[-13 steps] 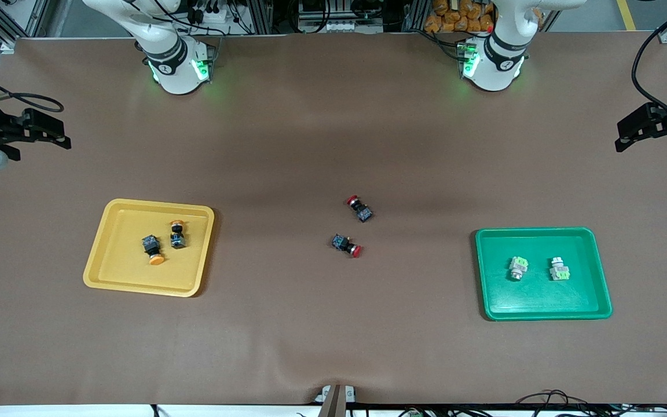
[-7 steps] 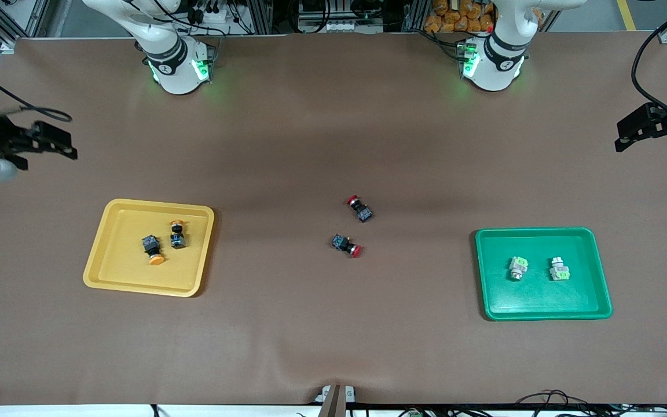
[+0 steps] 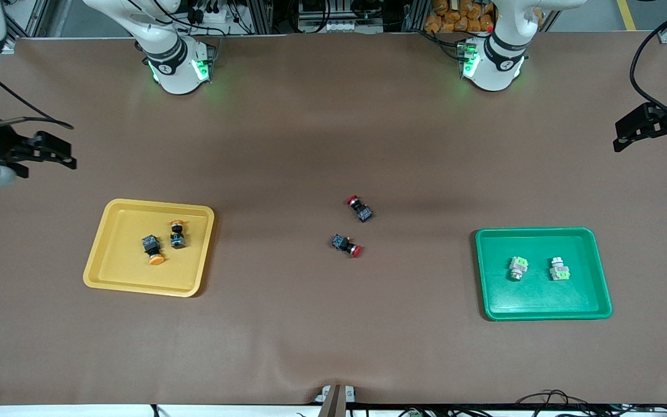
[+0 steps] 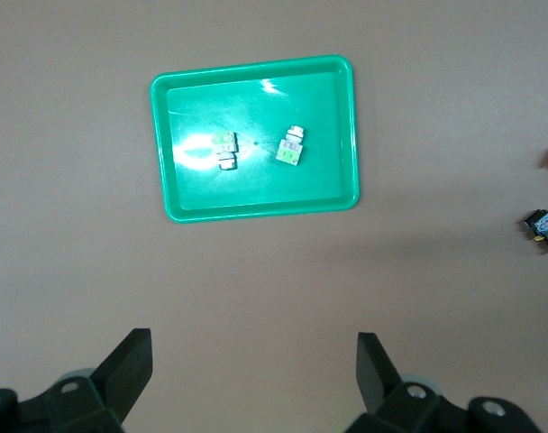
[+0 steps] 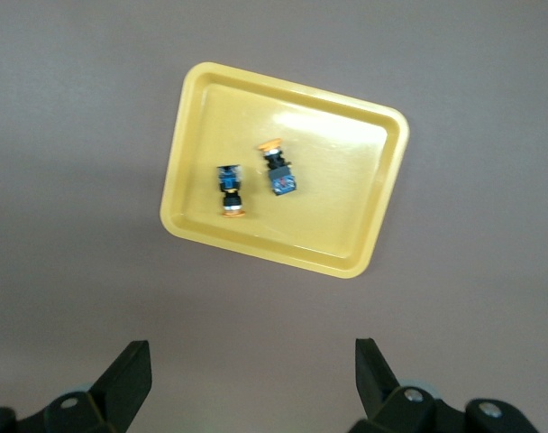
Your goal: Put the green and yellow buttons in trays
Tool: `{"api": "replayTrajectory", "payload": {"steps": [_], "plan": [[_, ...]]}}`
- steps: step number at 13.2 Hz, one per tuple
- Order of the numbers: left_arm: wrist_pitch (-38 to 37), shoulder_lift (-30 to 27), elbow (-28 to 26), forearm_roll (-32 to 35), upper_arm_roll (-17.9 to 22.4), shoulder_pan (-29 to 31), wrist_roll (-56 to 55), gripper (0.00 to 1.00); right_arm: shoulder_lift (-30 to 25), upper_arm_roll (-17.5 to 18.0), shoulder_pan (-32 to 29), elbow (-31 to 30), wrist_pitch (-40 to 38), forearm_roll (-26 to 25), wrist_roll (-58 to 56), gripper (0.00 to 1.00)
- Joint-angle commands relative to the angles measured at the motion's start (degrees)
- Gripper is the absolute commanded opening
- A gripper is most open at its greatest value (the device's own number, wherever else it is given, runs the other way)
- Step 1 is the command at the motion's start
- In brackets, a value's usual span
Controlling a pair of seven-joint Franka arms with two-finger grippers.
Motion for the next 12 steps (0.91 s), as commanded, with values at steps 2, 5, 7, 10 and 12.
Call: {"api": "replayTrajectory", "payload": {"steps": [2, 5, 7, 10, 12], "plan": [[-0.6, -0.2, 0.0, -1.2, 0.1, 0.1, 0.7, 1.00, -1.7, -0.5, -0.8, -5.2, 2.9, 0.8, -1.6, 1.00], [-0.6, -0.2, 0.0, -1.2, 0.1, 0.1, 0.6, 1.00, -1.9, -0.6, -0.4, -6.9, 5.0, 1.1, -1.1, 1.00], [-0.6, -0.2, 0.0, -1.2, 0.1, 0.1, 0.7, 1.00, -2.1, -0.6, 0.1, -5.3, 2.2, 1.1, -0.8, 1.00], [-0.6, -0.2, 0.0, -1.2, 0.1, 0.1, 0.7, 1.00, -1.9, -0.3, 0.3, 2.0, -5.0, 1.1, 1.1, 1.00], [-0.6, -0.2, 0.0, -1.3, 0.1, 0.1, 0.7, 1.00, -1.9, -0.3, 0.3, 2.4, -5.4, 1.1, 0.9, 1.00]]}}
